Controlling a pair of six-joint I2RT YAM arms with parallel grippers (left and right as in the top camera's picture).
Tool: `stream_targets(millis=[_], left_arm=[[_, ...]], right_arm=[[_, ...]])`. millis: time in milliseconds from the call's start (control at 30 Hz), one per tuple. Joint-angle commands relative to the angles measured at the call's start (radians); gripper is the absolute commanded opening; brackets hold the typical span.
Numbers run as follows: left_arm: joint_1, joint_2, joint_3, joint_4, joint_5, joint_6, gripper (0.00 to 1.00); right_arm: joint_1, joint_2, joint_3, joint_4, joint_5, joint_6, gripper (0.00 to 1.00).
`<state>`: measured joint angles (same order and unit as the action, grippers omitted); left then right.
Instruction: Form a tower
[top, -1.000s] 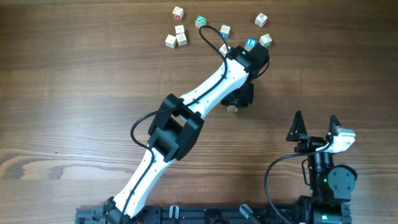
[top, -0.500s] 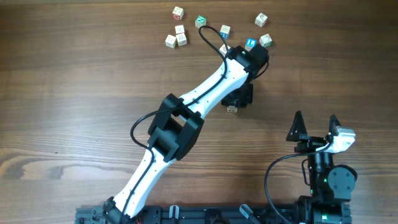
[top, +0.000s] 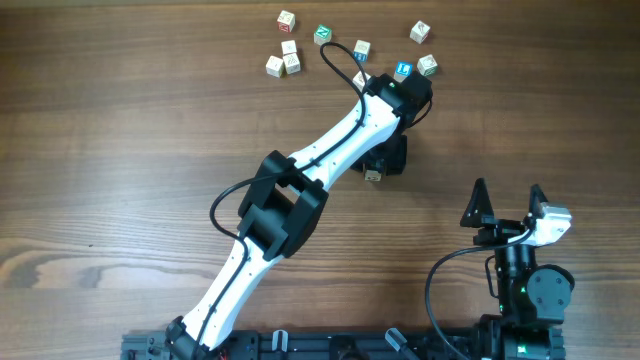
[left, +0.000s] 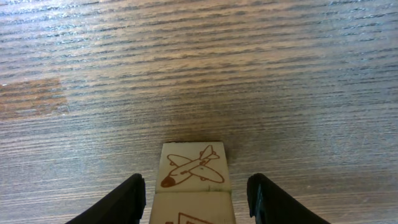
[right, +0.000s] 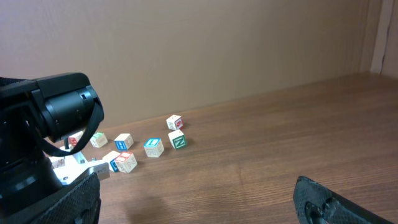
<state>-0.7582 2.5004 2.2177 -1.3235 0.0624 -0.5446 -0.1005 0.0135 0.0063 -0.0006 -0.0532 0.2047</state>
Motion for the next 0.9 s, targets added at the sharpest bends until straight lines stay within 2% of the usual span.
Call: stream_targets(millis=[0,200,467,867], left_arm=[[0.003,-0.008,-0.01,-0.004,0.016,-0.003,0.56],[0.003,-0.021,-0.01,-0.014,0.028,-0.004,0.66],[0.003,-0.029,-0.01,-0.016,0.035,-0.003,0.85],[0.003,-0.036,-0.01,-0.021,0.035,-0.003,0.94]], right_arm=[[0.004,-0.006,-0.001,0.003,-0.015,0.006,1.0],[0.004,-0.006,-0.001,0.003,-0.015,0.006,1.0],[0.004,-0.006,-0.001,0.003,-0.015,0.006,1.0],[0.004,-0.006,-0.001,0.003,-0.015,0.006,1.0]])
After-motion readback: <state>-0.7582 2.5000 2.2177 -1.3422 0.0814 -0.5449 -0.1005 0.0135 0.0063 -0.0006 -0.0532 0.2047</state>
